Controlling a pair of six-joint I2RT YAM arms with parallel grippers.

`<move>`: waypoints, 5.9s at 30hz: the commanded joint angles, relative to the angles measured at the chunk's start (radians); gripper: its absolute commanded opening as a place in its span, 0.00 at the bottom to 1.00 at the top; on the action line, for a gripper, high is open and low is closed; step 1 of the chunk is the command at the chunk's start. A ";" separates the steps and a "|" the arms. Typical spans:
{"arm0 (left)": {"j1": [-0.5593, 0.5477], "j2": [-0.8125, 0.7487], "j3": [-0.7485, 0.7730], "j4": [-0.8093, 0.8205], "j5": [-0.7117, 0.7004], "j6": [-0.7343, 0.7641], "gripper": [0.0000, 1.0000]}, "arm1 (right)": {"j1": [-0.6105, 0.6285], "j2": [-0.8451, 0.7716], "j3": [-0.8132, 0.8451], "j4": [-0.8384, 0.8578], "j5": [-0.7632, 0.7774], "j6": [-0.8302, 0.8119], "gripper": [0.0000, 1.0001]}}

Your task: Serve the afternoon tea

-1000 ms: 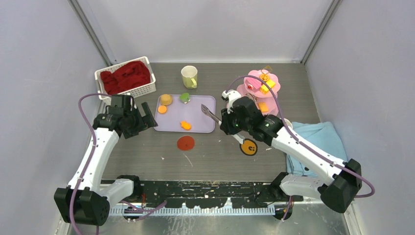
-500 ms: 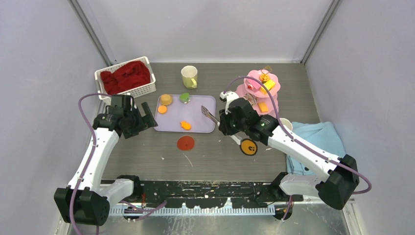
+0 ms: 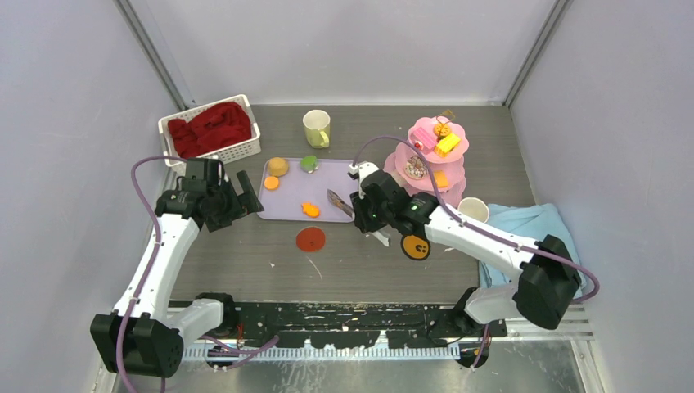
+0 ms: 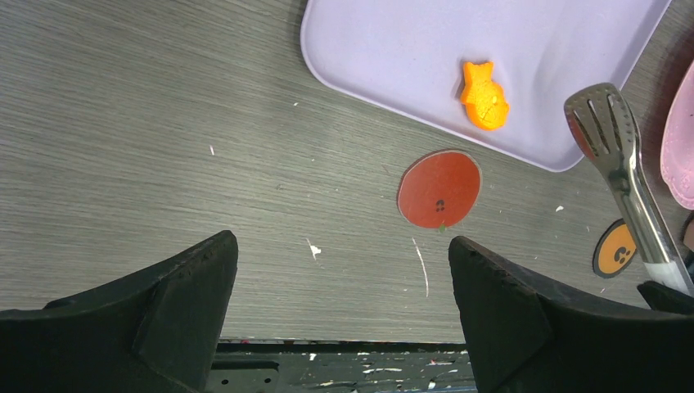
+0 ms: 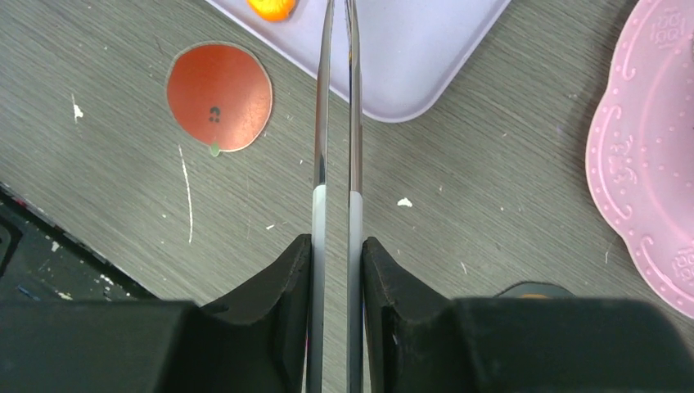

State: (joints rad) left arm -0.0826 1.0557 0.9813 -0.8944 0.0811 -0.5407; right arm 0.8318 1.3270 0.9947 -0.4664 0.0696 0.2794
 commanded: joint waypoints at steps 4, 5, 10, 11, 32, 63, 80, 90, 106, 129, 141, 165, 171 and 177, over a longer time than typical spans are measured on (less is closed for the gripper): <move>0.006 -0.006 0.008 0.028 0.001 0.017 1.00 | 0.047 0.105 0.093 0.114 0.035 -0.009 0.32; 0.007 -0.007 0.009 0.027 -0.003 0.019 1.00 | 0.059 0.117 0.100 0.113 0.034 -0.013 0.33; 0.007 -0.008 0.010 0.029 -0.003 0.018 1.00 | 0.095 0.149 0.124 0.115 0.033 -0.020 0.36; 0.006 -0.007 0.010 0.029 -0.003 0.019 1.00 | 0.099 0.151 0.126 0.115 0.036 -0.019 0.36; 0.007 -0.012 0.010 0.028 -0.003 0.028 1.00 | 0.166 0.187 0.160 0.124 0.081 0.012 0.46; 0.007 -0.012 -0.005 0.029 -0.016 0.036 1.00 | 0.181 0.270 0.184 0.085 0.140 -0.007 0.48; 0.007 -0.022 -0.004 0.023 -0.017 0.038 1.00 | 0.182 0.091 0.154 0.025 0.328 0.007 0.18; 0.007 -0.020 -0.010 0.032 -0.002 0.036 1.00 | 0.149 -0.109 0.013 -0.074 0.463 0.068 0.18; 0.007 -0.037 -0.003 0.024 0.013 0.028 1.00 | -0.124 -0.355 -0.157 -0.233 0.383 0.204 0.18; 0.008 -0.031 0.003 0.023 0.017 0.031 1.00 | -0.205 -0.351 -0.152 -0.227 0.307 0.152 0.51; 0.007 -0.039 0.002 0.018 0.009 0.030 1.00 | -0.205 -0.401 -0.127 -0.233 0.260 0.125 0.36; 0.007 -0.020 -0.001 0.029 0.000 0.026 1.00 | 0.050 -0.209 -0.048 0.034 0.049 0.022 0.32; 0.007 -0.023 -0.003 0.023 -0.015 0.035 1.00 | 0.149 -0.022 0.077 0.079 0.118 -0.014 0.37; 0.007 -0.022 -0.001 0.019 -0.021 0.037 1.00 | 0.188 0.159 0.200 0.098 0.171 -0.011 0.40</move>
State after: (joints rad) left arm -0.0818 1.0393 0.9699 -0.8948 0.0723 -0.5156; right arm 1.0019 1.4281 1.1011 -0.4534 0.1665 0.2832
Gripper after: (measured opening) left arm 0.999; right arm 0.393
